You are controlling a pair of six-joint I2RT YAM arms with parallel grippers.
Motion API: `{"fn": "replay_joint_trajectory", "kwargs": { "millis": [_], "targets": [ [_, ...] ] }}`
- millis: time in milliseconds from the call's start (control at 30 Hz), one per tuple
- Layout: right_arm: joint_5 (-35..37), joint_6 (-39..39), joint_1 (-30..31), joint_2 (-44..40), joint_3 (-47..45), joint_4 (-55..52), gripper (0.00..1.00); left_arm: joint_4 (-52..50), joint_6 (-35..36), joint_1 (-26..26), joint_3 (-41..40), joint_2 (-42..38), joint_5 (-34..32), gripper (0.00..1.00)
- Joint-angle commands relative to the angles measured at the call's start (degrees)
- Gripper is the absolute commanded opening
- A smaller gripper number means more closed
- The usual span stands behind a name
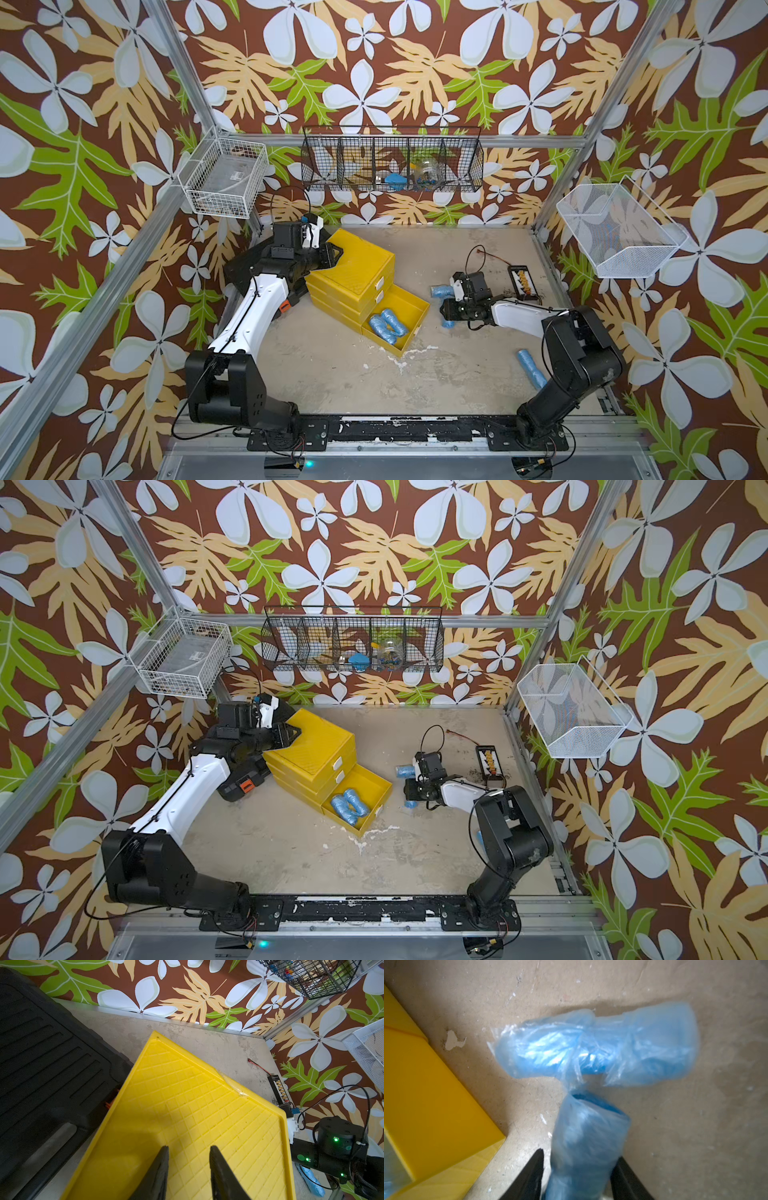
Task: Sort the rolls of trash bags by color and place them into the drawer
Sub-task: Pick up the roll of trash bags from the center of the board.
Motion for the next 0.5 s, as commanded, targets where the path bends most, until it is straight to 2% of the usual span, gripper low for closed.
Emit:
{"fn": "replay_joint_trajectory", "kwargs": {
  "millis": [0,200,467],
  "targets": [
    [-0.57,1.00,0.00,0.00,0.16,0.24,0.41,-3.30,0.80,0.05,-0.44,0.21,-0.77,0.37],
    [-1.31,0.32,0.02,-4.34,1.02,-1.40,0.22,-3.30,0.84,0.05,-0.36,0.19,-0.79,0.37],
    [-5.11,-3.52,2.32,-10.60,3.94,-2.95,0.19,-3.26,0.64,0.12,-0.09,0.33,-0.56,0.37]
  ]
}}
